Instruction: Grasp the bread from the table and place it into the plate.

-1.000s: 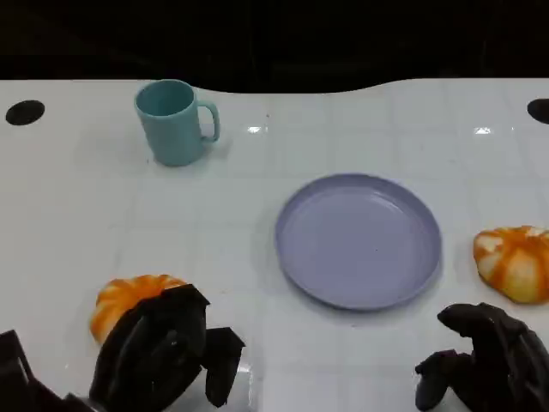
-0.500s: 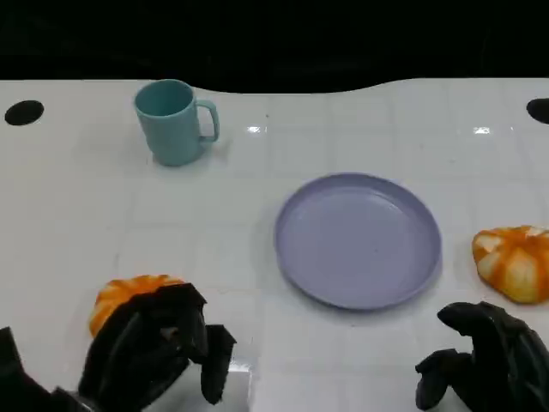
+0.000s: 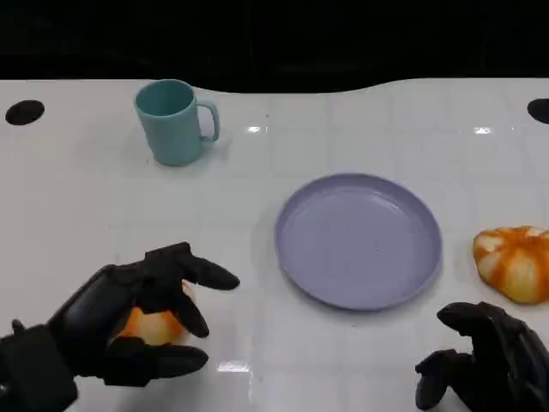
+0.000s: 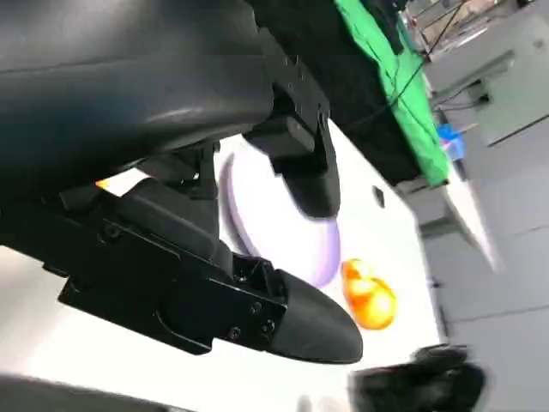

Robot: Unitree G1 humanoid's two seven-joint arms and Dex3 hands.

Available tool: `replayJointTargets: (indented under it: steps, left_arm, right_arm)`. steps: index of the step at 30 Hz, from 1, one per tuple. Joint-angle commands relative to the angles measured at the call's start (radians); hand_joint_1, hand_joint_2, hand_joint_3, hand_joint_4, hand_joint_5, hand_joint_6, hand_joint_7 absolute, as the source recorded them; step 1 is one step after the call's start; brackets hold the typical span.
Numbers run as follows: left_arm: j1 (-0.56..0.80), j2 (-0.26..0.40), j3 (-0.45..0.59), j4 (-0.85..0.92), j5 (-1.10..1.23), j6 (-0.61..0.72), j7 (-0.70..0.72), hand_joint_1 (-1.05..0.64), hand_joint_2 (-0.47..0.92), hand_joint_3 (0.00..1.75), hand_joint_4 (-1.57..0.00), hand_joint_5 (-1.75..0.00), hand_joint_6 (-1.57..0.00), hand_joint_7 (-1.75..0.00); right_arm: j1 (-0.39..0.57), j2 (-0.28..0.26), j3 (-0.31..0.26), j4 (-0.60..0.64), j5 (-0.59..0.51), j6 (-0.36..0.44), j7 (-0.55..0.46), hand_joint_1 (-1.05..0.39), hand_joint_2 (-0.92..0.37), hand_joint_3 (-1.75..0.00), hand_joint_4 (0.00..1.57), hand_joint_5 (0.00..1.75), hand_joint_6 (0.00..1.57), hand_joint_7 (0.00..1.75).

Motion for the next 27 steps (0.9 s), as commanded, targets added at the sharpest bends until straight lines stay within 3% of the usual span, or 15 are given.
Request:
replayJointTargets:
  steps: [1,6,14,19,27]
  left_arm:
    - [0.020,0.093,-0.007,-0.088,0.208,-0.033,0.103,-0.98,0.92,0.21,-0.10,-1.37,-0.01,-0.88]
    - [0.033,0.147,-0.021,-0.141,0.413,-0.057,0.217,-0.99,0.92,0.25,0.00,-1.24,0.00,-0.72]
    - [0.034,0.229,-0.072,-0.274,0.721,0.098,0.197,-0.95,0.91,0.10,0.00,-0.96,0.00,-0.54]
    - [0.017,0.239,-0.116,-0.299,0.821,0.199,0.158,-0.94,0.89,0.05,0.00,-0.97,0.00,-0.51]
    - [-0.058,0.229,-0.201,-0.171,0.947,0.283,0.203,-0.91,0.83,0.01,0.00,-1.01,0.00,-0.58]
  right_arm:
    - [0.003,-0.012,-0.005,-0.018,0.008,0.007,-0.008,-0.59,-0.92,-0.33,1.57,0.63,1.57,0.26]
    - [0.003,-0.016,-0.003,-0.016,0.006,0.003,0.000,-0.58,-0.92,-0.34,1.57,0.61,1.57,0.24]
    - [0.012,-0.011,0.001,-0.031,0.000,0.001,-0.021,-0.59,-0.92,-0.33,1.57,0.63,1.57,0.26]
    - [0.010,-0.015,-0.001,-0.032,0.011,0.017,-0.016,-0.59,-0.92,-0.33,1.57,0.61,1.57,0.24]
    - [0.009,-0.015,0.001,-0.032,0.007,0.013,-0.014,-0.60,-0.92,-0.34,1.57,0.61,1.57,0.24]
